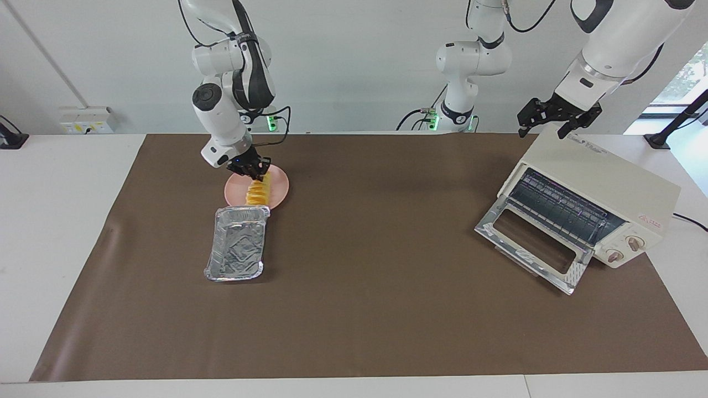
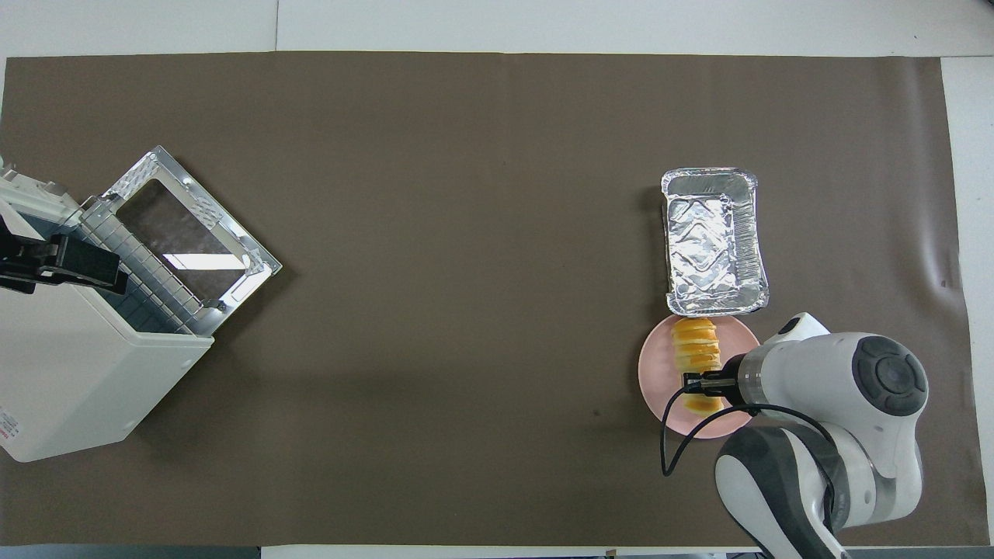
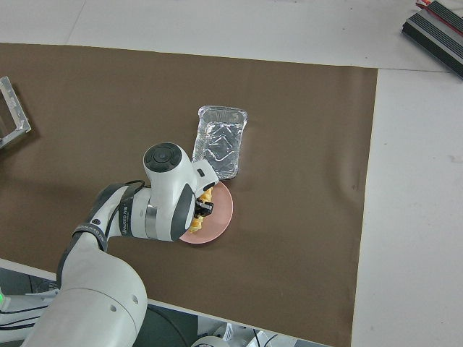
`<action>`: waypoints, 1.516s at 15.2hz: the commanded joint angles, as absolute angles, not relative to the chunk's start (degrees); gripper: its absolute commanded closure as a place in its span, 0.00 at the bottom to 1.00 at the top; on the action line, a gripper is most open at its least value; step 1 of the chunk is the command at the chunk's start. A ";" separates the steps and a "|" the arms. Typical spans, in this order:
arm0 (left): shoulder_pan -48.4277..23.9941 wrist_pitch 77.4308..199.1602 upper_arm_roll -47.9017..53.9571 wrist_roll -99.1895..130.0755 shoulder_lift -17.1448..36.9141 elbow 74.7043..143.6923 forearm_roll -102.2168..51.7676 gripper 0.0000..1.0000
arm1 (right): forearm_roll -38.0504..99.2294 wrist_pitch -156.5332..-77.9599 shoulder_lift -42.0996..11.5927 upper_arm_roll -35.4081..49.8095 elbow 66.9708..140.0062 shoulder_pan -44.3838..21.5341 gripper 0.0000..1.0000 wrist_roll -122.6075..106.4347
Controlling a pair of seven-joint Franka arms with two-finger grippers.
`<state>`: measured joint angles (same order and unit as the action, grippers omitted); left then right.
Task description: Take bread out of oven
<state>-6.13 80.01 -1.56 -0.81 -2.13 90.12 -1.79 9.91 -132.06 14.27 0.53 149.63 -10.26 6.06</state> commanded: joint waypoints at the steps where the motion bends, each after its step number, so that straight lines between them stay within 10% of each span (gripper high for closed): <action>1: -5.54 80.51 -1.14 -0.88 -2.99 91.14 -0.88 0.00 | 9.23 -129.65 13.18 0.44 143.11 -9.32 0.00 6.94; 17: -5.54 80.51 -1.14 -0.88 -2.99 91.14 -0.88 0.00 | 1.85 -89.93 2.03 0.09 92.66 4.74 0.00 -0.35; 23: -5.54 80.51 -1.06 -0.88 -2.99 91.14 -0.88 0.00 | 0.35 -91.32 1.76 0.09 92.37 5.10 0.00 -0.09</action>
